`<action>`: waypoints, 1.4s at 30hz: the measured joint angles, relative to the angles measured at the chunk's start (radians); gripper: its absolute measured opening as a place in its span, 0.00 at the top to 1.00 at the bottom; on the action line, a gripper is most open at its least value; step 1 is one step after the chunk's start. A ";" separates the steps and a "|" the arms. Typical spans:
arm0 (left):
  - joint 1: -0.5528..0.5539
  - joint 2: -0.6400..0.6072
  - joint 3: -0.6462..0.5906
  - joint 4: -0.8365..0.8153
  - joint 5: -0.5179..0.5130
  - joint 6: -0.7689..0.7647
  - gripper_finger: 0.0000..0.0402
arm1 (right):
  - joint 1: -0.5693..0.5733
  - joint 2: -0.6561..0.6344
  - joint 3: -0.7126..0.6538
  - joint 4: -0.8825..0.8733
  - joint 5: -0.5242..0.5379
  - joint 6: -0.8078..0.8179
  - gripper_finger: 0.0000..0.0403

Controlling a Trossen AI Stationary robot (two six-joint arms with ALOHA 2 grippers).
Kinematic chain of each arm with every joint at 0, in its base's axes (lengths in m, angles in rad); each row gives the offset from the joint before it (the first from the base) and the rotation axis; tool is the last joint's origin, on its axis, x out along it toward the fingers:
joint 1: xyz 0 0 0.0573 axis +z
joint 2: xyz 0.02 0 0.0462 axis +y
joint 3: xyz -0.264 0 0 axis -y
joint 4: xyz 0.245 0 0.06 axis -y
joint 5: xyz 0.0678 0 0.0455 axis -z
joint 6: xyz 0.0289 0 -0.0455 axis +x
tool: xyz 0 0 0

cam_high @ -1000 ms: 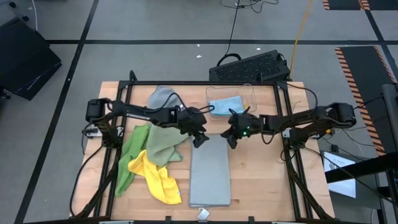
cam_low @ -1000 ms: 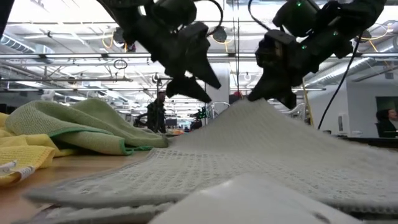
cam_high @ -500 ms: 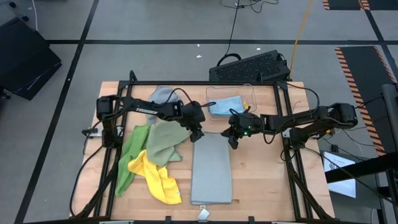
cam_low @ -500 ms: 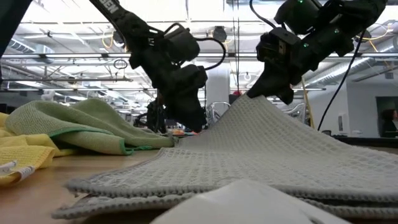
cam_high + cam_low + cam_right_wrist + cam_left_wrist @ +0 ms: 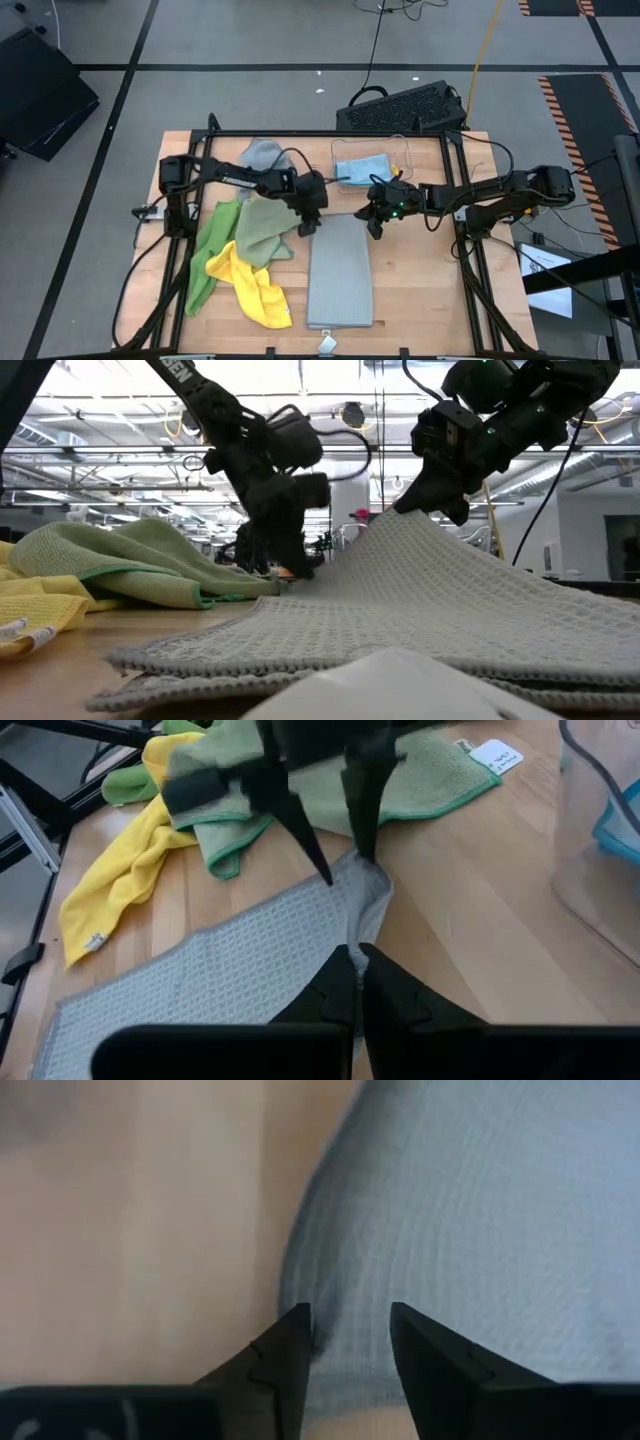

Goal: Fold microfiber towels
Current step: Fold the light gray towel

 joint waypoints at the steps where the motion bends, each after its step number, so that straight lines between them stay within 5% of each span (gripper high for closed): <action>1: -0.004 0.005 -0.001 -0.019 -0.015 -0.009 0.65 | 0.000 0.000 0.000 0.000 0.000 0.000 1.00; 18: 0.002 0.025 0.003 -0.072 -0.040 -0.262 0.63 | 0.000 0.000 0.000 0.000 0.000 -0.019 0.99; 26: -0.058 0.082 0.004 0.008 -0.026 -0.241 0.96 | 0.000 0.000 0.000 0.000 0.000 -0.019 0.99; 36: -0.066 -0.078 0.032 0.015 -0.195 -0.254 0.99 | -0.002 -0.038 0.000 0.000 -0.004 -0.016 0.99; 42: -0.079 -0.196 0.029 0.012 -0.204 -0.202 0.99 | -0.003 -0.115 0.001 0.000 -0.003 0.010 0.99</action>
